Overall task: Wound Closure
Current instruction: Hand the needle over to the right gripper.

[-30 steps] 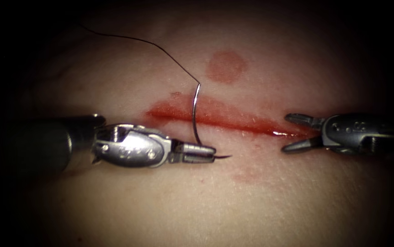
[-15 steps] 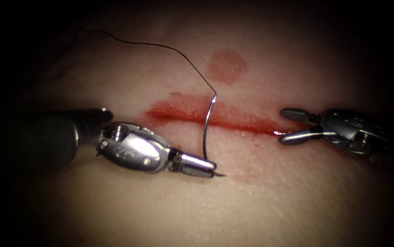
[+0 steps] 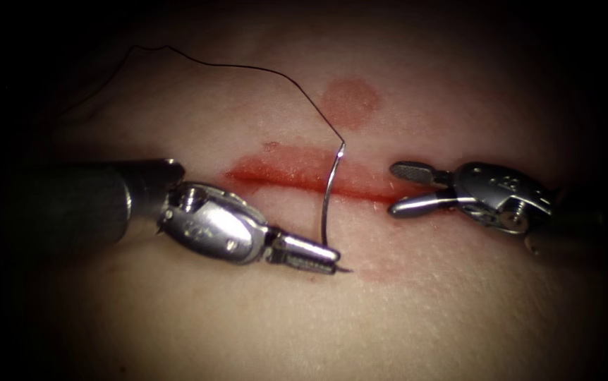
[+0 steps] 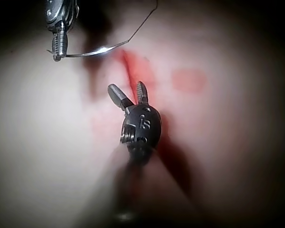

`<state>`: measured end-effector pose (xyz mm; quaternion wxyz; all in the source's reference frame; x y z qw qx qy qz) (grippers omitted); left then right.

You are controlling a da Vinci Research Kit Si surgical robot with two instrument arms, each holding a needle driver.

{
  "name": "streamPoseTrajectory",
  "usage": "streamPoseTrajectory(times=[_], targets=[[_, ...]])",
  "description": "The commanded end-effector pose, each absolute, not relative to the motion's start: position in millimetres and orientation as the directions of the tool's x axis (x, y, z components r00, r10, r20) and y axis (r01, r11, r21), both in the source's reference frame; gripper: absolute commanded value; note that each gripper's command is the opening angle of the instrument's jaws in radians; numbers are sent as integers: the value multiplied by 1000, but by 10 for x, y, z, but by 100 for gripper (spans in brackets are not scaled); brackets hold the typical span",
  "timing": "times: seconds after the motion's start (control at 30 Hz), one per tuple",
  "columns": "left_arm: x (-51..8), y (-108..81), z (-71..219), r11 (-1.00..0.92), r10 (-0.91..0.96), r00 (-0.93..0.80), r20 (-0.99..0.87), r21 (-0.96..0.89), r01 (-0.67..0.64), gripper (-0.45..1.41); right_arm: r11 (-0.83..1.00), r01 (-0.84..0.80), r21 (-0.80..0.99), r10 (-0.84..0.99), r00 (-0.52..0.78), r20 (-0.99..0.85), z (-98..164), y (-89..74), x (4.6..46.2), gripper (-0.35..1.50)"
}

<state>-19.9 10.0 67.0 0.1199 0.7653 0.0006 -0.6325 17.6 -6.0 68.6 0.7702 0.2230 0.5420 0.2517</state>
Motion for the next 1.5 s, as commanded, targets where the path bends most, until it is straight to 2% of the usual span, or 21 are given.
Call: streamPoseTrajectory(times=[0.03,0.27,0.5,0.93,1.5], targets=[[-204,98,674,-971,-149,204,-968,182,154,-35,769,-141,623,634,284,-719,693,-63,186,86],[-205,96,671,-968,-152,231,-961,192,163,-35,736,-121,667,670,271,-691,698,-52,196,86],[-205,99,670,-967,-161,251,-954,204,155,-35,682,-29,731,713,250,-655,701,-62,206,88],[-206,98,668,-964,-171,260,-950,216,156,-35,663,-26,748,736,201,-646,703,-58,213,88],[-208,97,667,-961,-177,268,-947,224,159,-35,644,11,765,748,202,-633,693,-66,232,90]])
